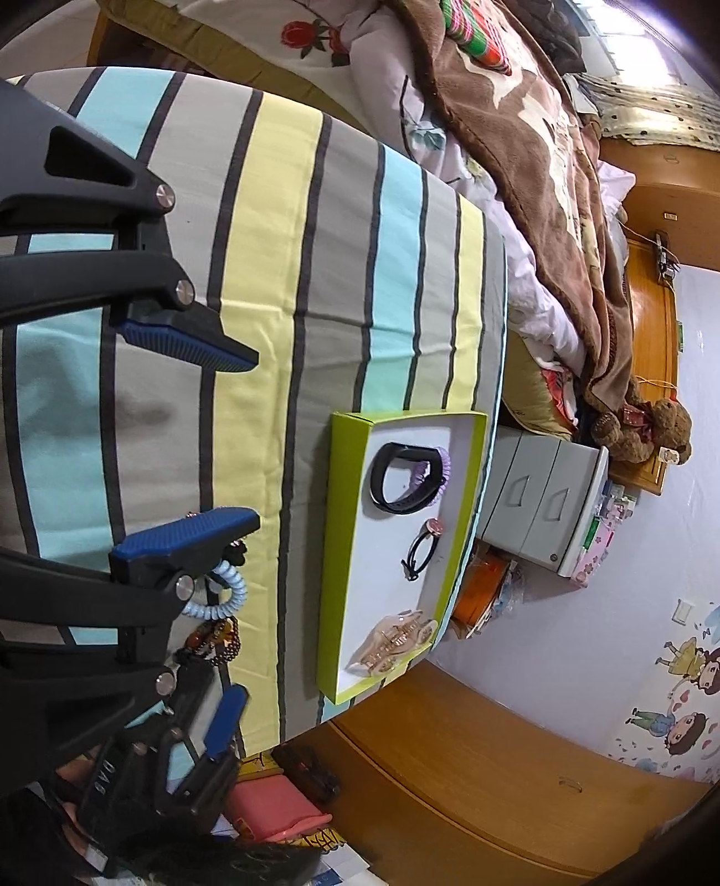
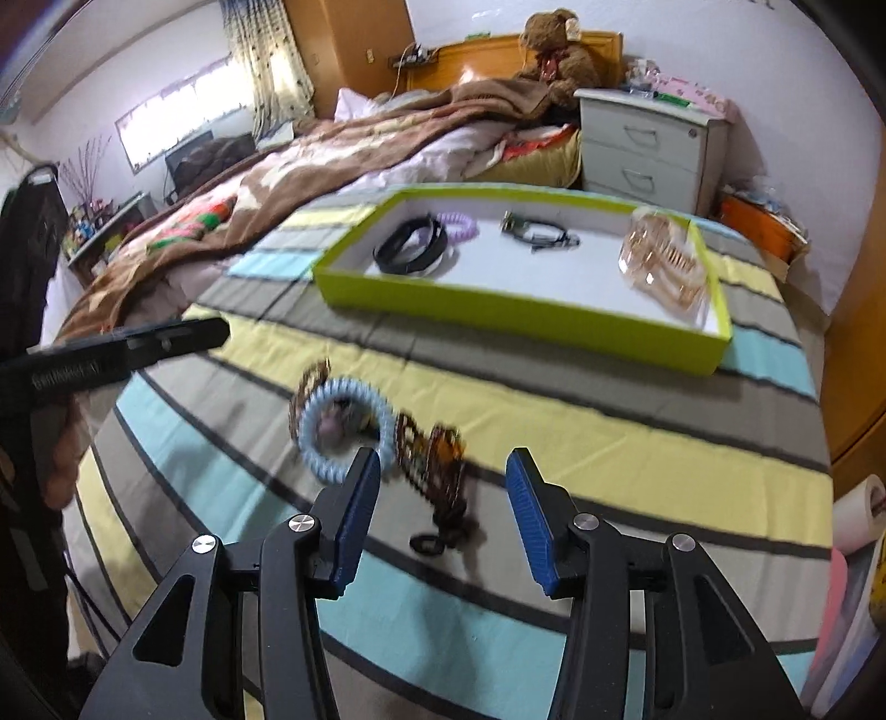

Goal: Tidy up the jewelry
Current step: 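Move both grippers back toward the remaining bracelets, then grasp the brown beaded bracelet with the right gripper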

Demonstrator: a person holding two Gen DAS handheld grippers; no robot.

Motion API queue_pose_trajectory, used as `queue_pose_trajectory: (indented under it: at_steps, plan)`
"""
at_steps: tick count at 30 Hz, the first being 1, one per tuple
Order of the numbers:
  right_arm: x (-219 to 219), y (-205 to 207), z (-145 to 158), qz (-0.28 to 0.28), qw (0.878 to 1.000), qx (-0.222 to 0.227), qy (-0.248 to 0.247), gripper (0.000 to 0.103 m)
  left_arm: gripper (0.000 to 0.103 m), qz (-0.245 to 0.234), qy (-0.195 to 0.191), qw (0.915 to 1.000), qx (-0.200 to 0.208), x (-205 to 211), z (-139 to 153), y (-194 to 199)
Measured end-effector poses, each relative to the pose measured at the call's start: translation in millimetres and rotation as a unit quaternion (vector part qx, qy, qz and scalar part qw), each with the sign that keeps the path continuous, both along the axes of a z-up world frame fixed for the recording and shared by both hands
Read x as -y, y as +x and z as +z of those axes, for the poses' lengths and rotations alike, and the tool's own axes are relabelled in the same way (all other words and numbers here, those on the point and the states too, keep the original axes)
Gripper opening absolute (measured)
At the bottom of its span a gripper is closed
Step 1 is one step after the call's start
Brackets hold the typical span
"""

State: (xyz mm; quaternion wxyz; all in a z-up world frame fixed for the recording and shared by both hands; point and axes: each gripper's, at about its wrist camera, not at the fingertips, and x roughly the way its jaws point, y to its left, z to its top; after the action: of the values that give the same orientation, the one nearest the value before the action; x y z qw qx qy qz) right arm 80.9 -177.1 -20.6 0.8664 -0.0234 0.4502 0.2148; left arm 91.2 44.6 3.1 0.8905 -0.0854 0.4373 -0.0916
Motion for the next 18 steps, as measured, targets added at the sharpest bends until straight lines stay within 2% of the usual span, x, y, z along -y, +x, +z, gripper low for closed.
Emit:
queue_pose_trajectory:
  at_steps: [7,9,14,18]
  plan:
    - [-3.1,2.7,-10.6,-0.002,1.000,-0.006,-0.007,0.047,0.054,0.000,-0.004,1.0000,-0.005,-4.4,-6.1,-4.2]
    - [-2.1,2.5,-12.0,-0.004,1.000,-0.006,-0.005,0.035,0.054,0.003,-0.004,0.9999,-0.010,-5.9,-8.7,-4.5]
    - [-2.0,-2.0,-14.6,-0.001,1.000,0.000,-0.018,0.017,0.054,0.006,0.000,0.9999,-0.015,-7.5,-12.2,-5.8]
    - [0.7,-4.2,-13.1,-0.004,1.000,0.008,-0.020,0.012,0.054,0.003,0.003,0.9998,-0.018,-4.2,-13.1,-6.7]
